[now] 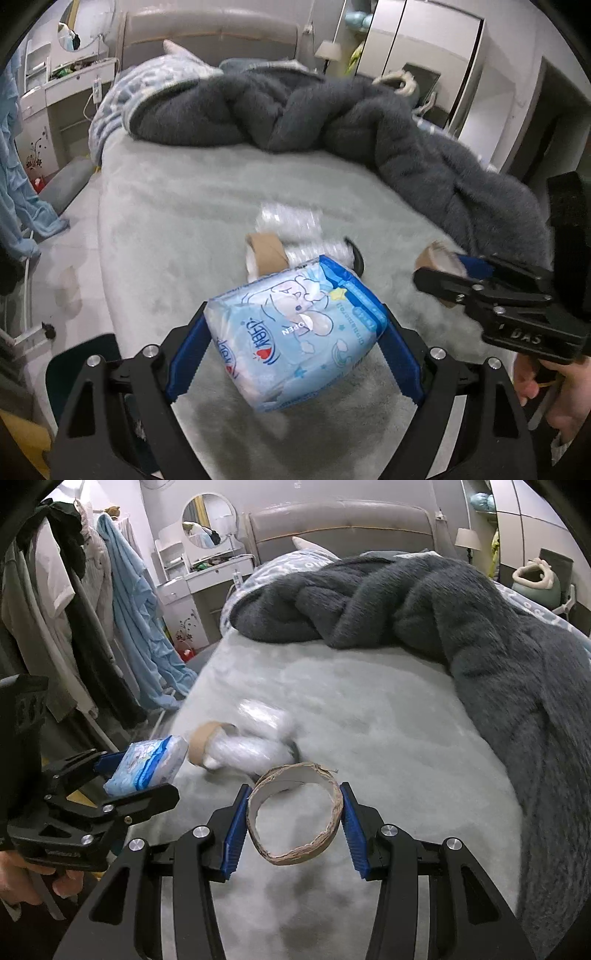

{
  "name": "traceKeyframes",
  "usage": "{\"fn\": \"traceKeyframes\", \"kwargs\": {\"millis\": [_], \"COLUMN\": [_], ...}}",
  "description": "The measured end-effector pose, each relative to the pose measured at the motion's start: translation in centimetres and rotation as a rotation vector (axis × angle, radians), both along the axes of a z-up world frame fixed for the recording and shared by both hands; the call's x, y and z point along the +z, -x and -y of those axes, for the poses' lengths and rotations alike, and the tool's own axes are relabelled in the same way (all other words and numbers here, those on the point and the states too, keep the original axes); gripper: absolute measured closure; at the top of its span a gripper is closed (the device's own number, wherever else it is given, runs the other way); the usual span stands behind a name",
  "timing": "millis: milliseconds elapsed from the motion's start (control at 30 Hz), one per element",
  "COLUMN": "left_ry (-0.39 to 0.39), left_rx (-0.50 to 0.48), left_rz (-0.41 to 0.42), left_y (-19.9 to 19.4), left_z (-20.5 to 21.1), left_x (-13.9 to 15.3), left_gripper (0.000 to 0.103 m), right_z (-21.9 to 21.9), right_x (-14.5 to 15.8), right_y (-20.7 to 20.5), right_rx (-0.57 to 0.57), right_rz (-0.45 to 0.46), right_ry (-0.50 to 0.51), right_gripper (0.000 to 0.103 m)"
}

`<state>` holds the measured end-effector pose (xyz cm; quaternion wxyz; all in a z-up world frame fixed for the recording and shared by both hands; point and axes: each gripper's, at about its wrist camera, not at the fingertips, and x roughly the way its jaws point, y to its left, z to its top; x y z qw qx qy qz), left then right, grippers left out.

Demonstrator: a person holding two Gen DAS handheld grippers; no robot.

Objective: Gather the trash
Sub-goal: 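Grasp the blue wipes pack with the left tool, then carry the wipes pack with the left tool while the right tool carries the tape ring to the bin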

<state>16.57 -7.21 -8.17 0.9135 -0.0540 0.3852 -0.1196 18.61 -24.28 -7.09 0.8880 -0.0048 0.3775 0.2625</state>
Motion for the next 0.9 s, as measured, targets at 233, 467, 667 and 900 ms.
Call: {"fn": "traceKeyframes", "kwargs": {"millis": [233, 467, 667, 900], "left_ry": [0.021, 0.044, 0.068, 0.034], "left_rx": [0.042, 0.101, 0.145, 0.194], "left_rz": [0.045, 0.004, -0.063, -0.138], "left_y": [0.8, 1.0, 1.3, 1.7], "left_z": [-3.8, -7.9, -11.3, -14.7], "left_x": [1.4, 0.9, -0.7, -3.2], "left_gripper": [0.016, 0.016, 0.016, 0.016], "right_z": [-4.0, -8.2, -12.0, -16.9], "right_x": [1.6, 3.0, 4.1, 4.6], "right_y": [0.0, 0.3, 0.7, 1.4], "right_rx": [0.046, 0.096, 0.143, 0.206], "right_rz": [0.015, 0.039, 0.055, 0.061], "right_ry": [0.006, 0.036, 0.052, 0.073], "right_gripper": [0.055, 0.055, 0.055, 0.055]}}
